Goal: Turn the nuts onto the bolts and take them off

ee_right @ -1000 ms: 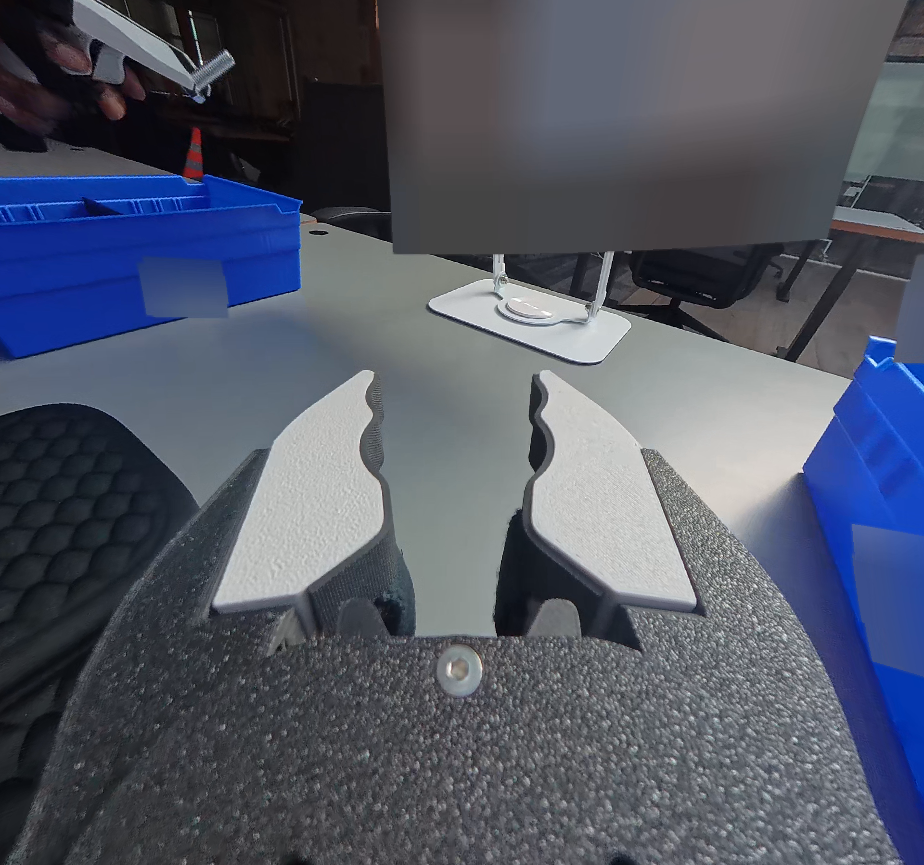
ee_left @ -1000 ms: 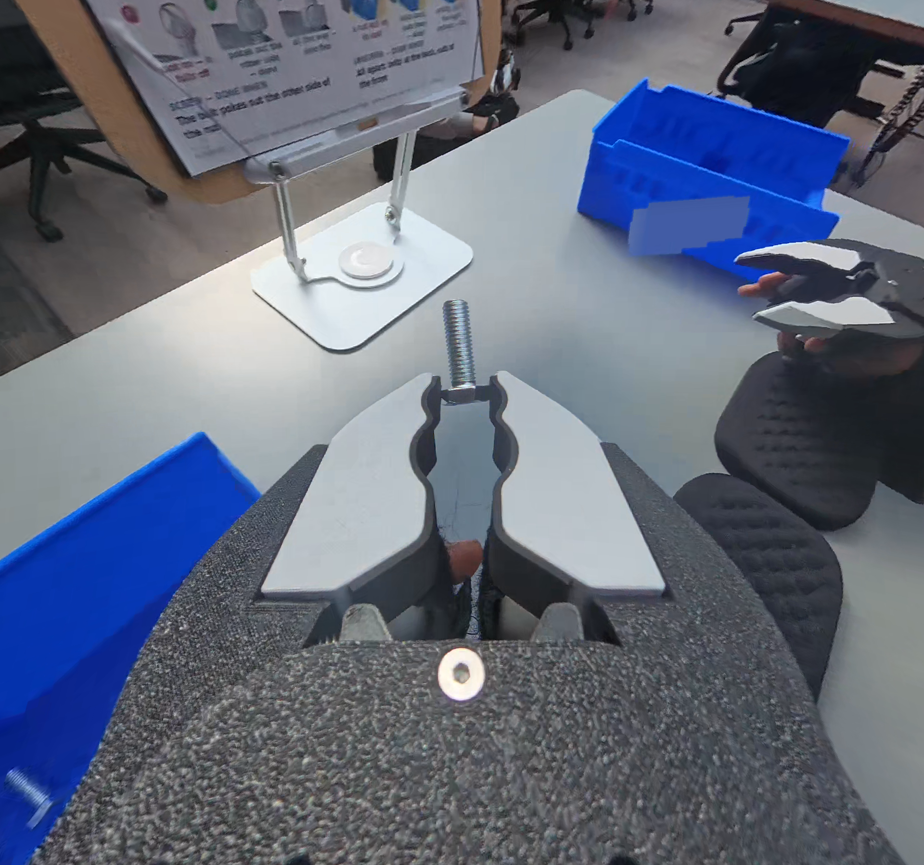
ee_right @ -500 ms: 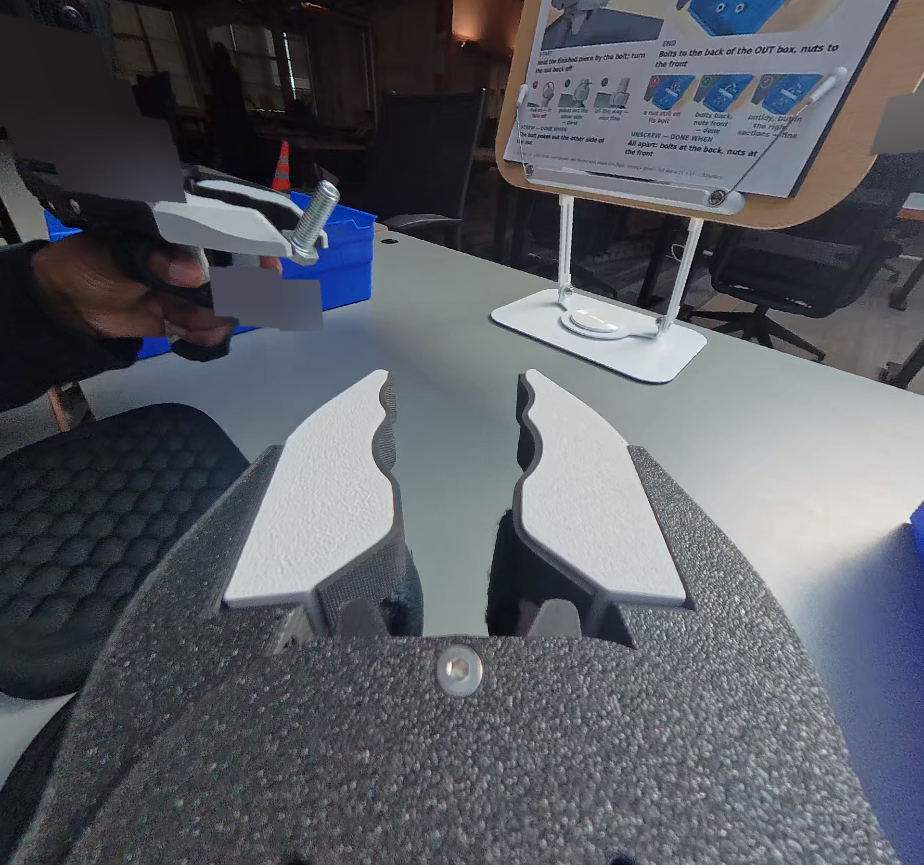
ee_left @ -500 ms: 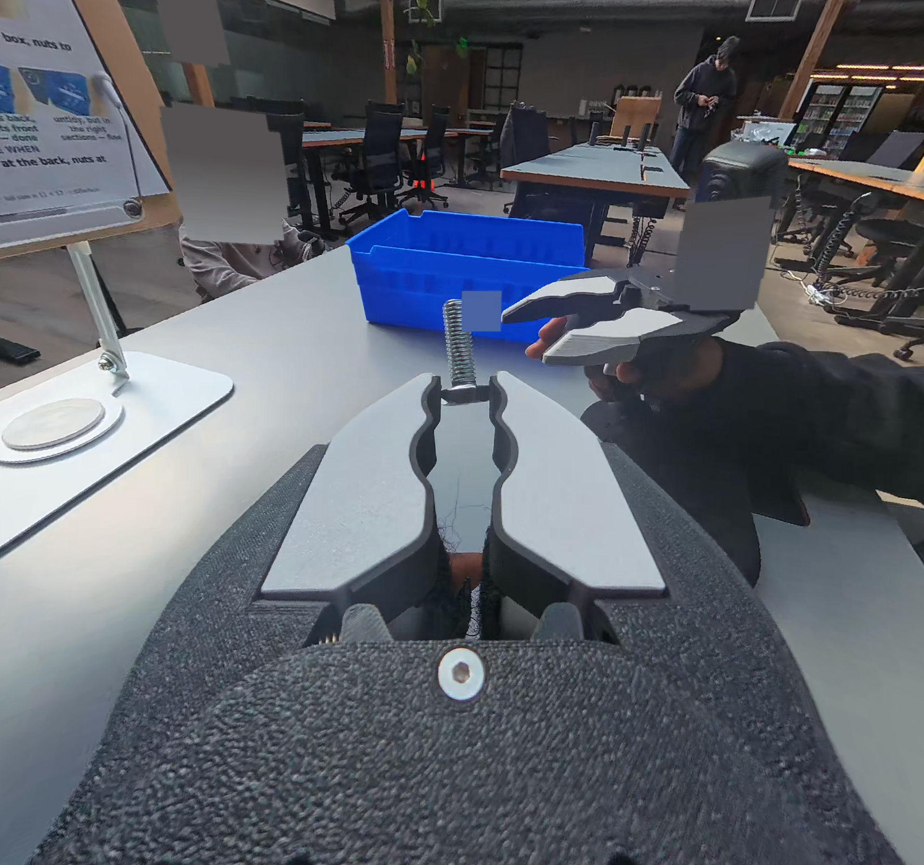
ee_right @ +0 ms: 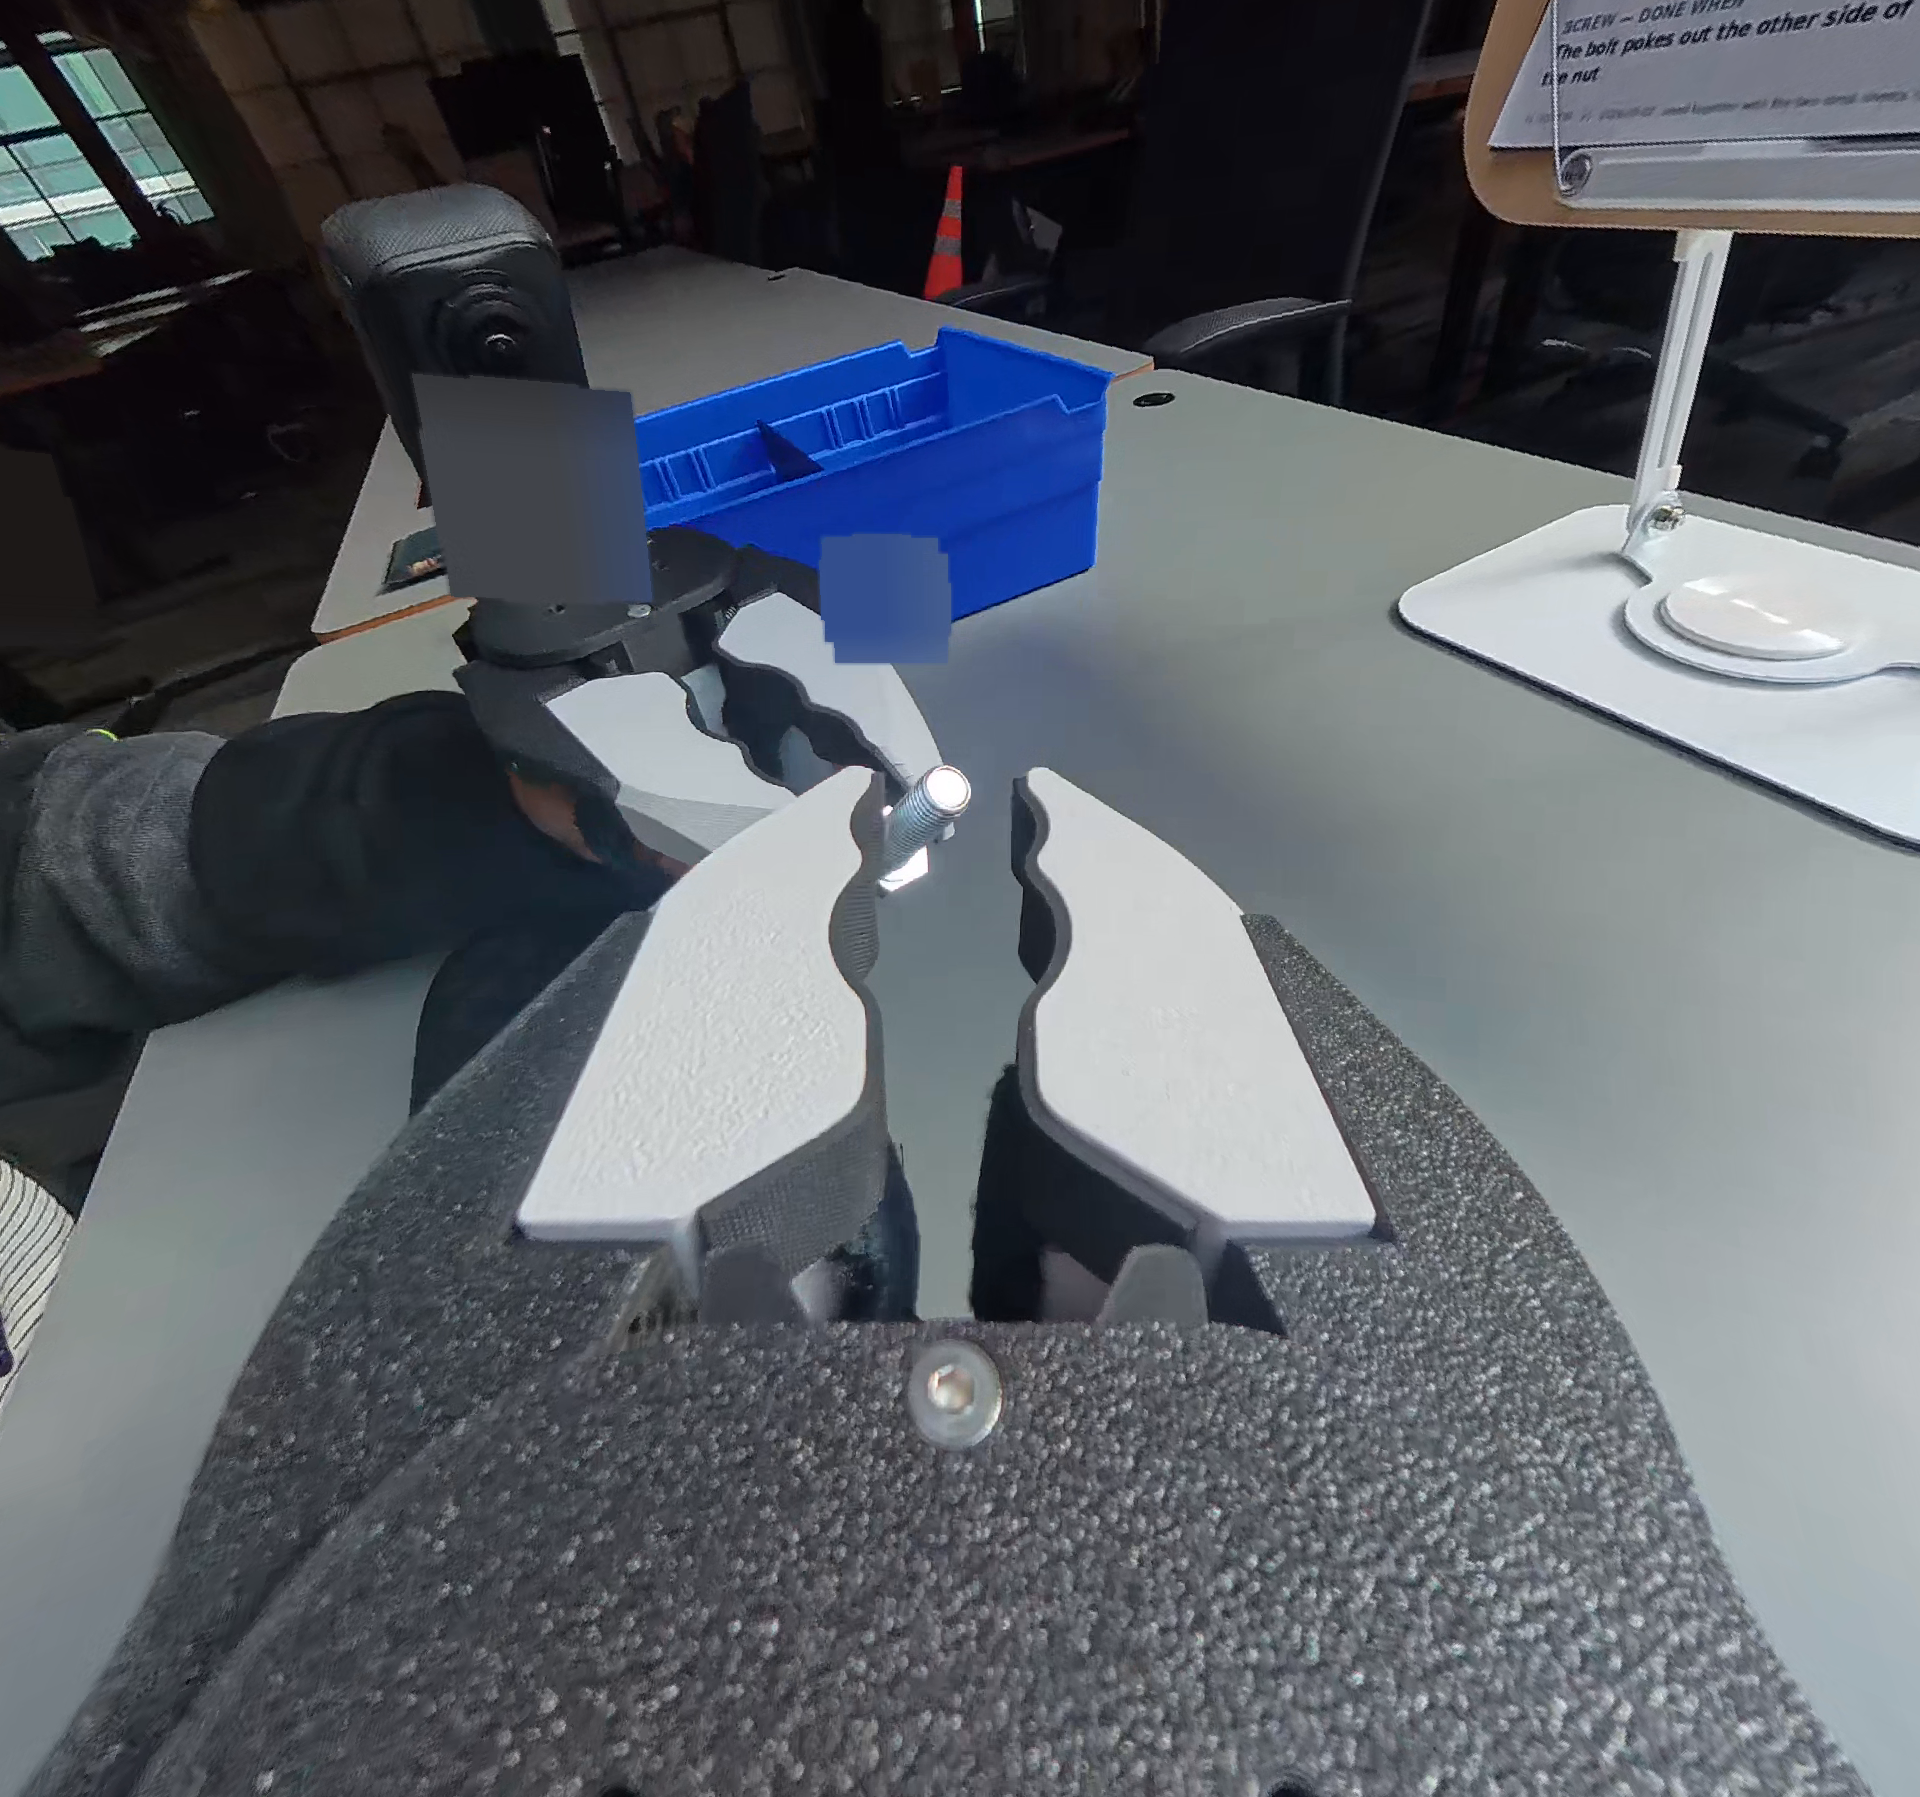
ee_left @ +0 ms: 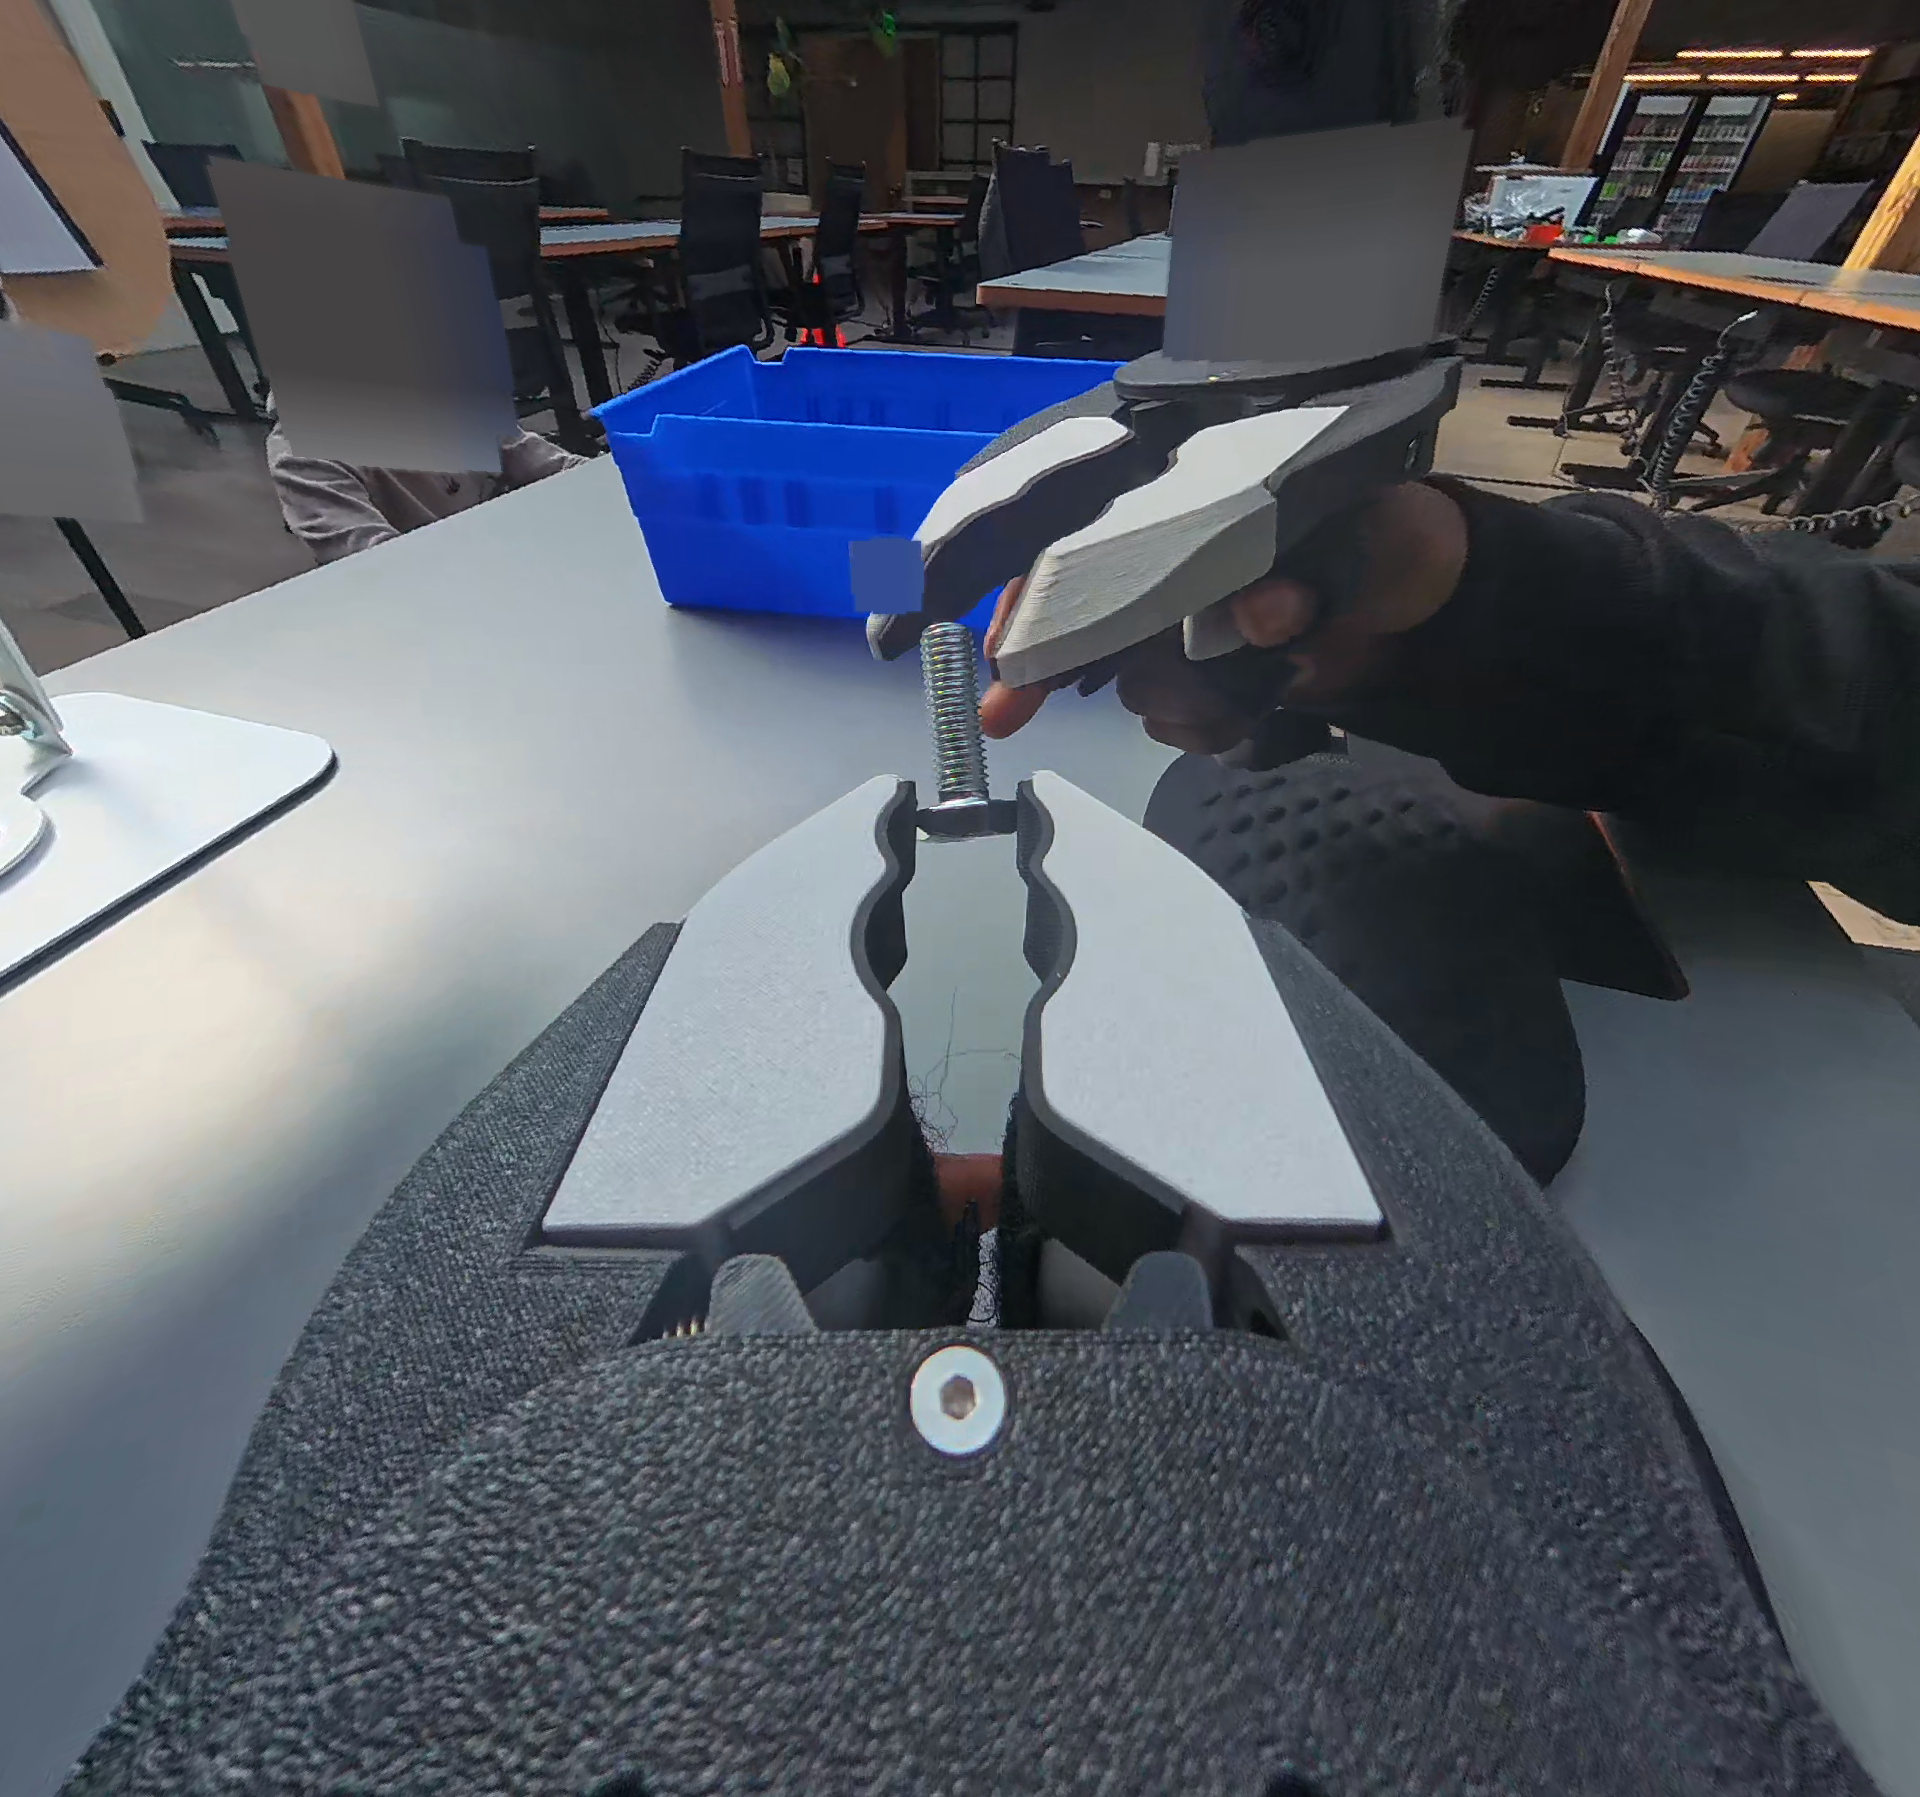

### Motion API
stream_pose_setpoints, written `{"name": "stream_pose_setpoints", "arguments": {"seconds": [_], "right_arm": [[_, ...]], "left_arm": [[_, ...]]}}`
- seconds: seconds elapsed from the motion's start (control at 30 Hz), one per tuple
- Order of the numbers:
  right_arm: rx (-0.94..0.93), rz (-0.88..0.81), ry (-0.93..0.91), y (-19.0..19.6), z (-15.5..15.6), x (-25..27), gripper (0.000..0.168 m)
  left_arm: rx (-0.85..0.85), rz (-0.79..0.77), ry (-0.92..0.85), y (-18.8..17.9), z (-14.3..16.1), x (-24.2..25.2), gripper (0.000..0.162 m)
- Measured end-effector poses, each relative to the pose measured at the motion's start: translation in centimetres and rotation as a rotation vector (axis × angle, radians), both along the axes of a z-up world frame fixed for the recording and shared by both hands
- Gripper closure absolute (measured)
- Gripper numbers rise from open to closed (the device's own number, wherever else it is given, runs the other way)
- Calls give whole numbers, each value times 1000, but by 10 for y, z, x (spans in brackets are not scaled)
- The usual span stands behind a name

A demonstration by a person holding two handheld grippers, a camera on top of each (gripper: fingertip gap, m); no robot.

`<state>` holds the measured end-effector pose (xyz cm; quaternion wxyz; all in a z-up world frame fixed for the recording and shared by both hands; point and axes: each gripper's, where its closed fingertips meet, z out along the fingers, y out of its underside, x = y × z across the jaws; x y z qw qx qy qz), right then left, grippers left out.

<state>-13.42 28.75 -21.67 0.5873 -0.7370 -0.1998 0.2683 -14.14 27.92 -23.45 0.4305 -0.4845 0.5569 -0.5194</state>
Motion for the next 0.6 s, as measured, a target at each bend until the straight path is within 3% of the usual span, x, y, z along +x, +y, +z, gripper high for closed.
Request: {"name": "stream_pose_setpoints", "arguments": {"seconds": [0.03, 0.17, 0.27, 0.37, 0.6], "right_arm": [[-2, 8, -15, 1, -1, -1, 157], [18, 16, -75, 4, -3, -5, 159], [31, -2, -146, 8, -8, -7, 159], [24, -6, -221, 13, -21, -12, 159], [-23, 10, -399, 21, -64, -23, 159]], "left_arm": [[-2, -2, 4, -1, -1, 0, 144], [10, 8, 21, 1, -7, 0, 143], [50, 73, 29, 10, -10, -6, 109], [85, 119, -4, 16, -8, -21, 90], [67, 91, -69, 20, -5, -46, 86]]}}
